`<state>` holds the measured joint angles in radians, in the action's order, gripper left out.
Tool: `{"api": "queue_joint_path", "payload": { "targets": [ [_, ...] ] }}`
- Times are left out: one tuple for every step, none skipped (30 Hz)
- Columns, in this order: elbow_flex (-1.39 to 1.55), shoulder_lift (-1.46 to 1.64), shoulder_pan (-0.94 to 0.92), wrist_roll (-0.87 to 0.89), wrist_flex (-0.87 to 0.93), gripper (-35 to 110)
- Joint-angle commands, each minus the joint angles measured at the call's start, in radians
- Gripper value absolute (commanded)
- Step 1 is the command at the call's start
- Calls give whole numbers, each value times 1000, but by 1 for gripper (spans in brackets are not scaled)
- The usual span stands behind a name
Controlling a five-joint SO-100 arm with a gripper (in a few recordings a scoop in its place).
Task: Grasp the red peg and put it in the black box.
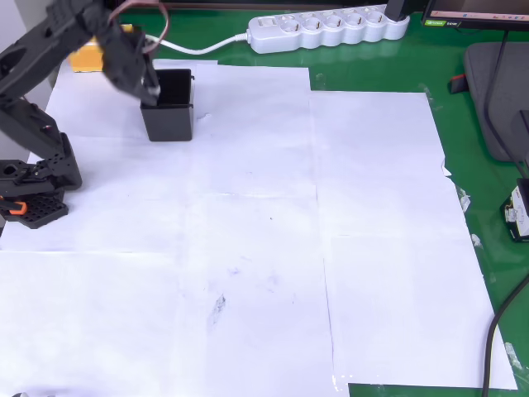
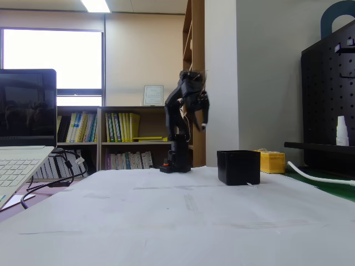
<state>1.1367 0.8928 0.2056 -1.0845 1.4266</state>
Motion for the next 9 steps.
{"api": "queue_joint_path", "payload": {
  "targets": [
    [-310, -301, -72, -140, -169, 0],
    [-393, -351, -86, -156, -210, 0],
    [-463, -388, -100, -176, -242, 0],
    [-522, -411, -110, -192, -267, 0],
    [-569, -428, -117, -207, -284, 0],
    [-611, -439, -123, -215, -302, 0],
    [-655, -448, -126, -219, -325, 0],
    [-698, -463, -127, -224, -354, 0],
    [-742, -491, -130, -229, -374, 0]
  ]
}}
